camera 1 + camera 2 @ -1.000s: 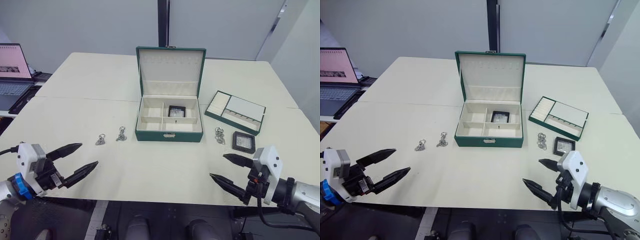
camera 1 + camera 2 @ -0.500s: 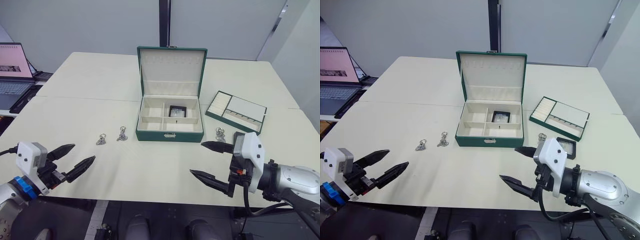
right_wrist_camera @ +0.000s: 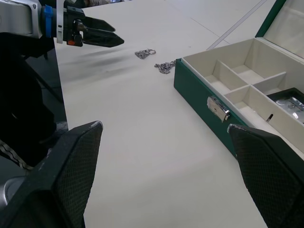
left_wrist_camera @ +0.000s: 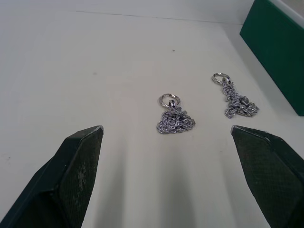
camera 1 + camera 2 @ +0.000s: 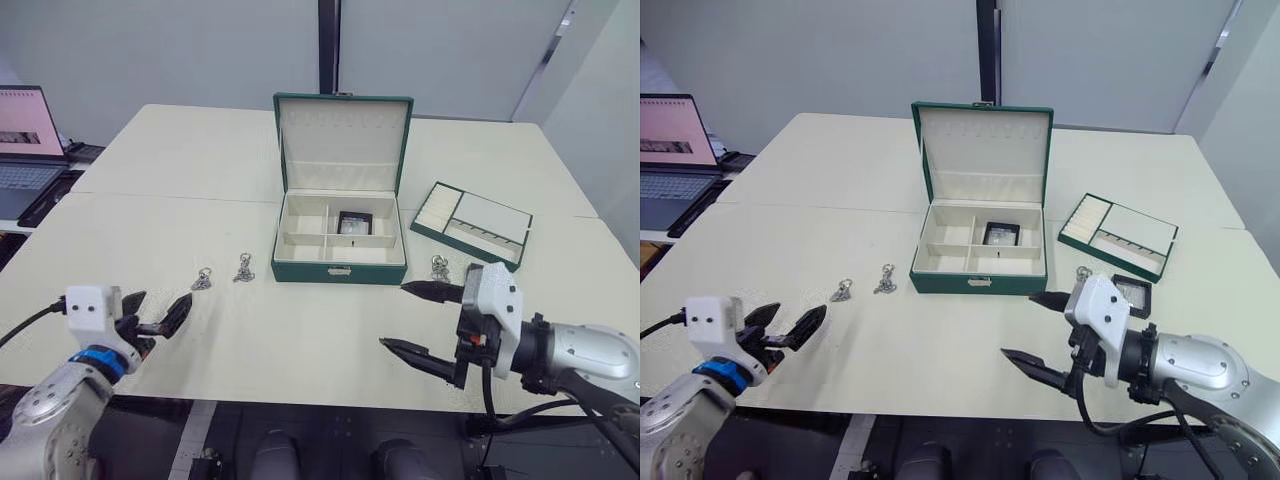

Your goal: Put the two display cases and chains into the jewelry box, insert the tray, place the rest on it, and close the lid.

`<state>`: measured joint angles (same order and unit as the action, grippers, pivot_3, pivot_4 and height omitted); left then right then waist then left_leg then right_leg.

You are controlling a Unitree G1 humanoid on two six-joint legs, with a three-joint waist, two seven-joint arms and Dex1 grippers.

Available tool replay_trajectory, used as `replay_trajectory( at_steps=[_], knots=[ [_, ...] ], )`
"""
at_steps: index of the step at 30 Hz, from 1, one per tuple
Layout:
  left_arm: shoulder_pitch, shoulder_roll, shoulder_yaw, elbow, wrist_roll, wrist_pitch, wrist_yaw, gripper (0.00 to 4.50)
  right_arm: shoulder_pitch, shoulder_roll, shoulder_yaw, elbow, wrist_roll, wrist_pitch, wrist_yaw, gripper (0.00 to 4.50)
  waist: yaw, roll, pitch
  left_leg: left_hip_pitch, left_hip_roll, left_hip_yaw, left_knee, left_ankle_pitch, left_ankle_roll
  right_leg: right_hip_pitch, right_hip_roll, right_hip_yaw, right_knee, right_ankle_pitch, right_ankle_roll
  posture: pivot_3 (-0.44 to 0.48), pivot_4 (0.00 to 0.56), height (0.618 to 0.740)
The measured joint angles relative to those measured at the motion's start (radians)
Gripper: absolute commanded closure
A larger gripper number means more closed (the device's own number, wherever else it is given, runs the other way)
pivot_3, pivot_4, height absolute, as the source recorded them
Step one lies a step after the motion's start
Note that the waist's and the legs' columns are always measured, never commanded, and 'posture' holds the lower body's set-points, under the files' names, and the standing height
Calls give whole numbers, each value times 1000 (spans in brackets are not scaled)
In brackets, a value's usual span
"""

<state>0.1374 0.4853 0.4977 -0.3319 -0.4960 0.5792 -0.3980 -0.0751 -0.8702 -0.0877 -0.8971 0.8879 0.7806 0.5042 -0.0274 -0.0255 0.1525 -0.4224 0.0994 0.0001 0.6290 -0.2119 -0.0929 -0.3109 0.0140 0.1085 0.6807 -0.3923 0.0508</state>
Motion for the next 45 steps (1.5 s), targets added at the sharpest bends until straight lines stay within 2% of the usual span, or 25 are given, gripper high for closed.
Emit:
replay_trajectory(
  at_steps=[11, 21, 33, 45],
  knots=[
    [-115, -46, -140, 142, 128, -65, 83, 32, -55, -23, -15, 9, 28, 43, 5, 0, 1, 0, 0, 0, 0, 1, 0, 0, 0, 0, 0, 1, 0, 0, 0, 0, 150, 726],
    [-191, -72, -165, 252, 169, -131, 103, 32, -125, -30, -32, 6, 97, 104, -53, 0, 2, 0, 0, 0, 0, 1, 0, 0, 0, 0, 0, 1, 0, 0, 0, 0, 150, 726],
    [-207, -79, -184, 290, 191, -168, 99, 32, -150, -39, -33, 7, 135, 129, -89, 0, 3, 1, -1, 0, 0, 2, 0, 0, 0, 0, -1, 1, 0, 0, 0, 0, 150, 726],
    [-213, -76, -200, 297, 207, -169, 79, 3663, -139, -61, -48, 8, 153, 129, -91, 0, 5, 2, -1, 0, -1, 2, 0, 0, 0, 1, -2, 1, 0, 0, 0, 0, 150, 726]
  ],
)
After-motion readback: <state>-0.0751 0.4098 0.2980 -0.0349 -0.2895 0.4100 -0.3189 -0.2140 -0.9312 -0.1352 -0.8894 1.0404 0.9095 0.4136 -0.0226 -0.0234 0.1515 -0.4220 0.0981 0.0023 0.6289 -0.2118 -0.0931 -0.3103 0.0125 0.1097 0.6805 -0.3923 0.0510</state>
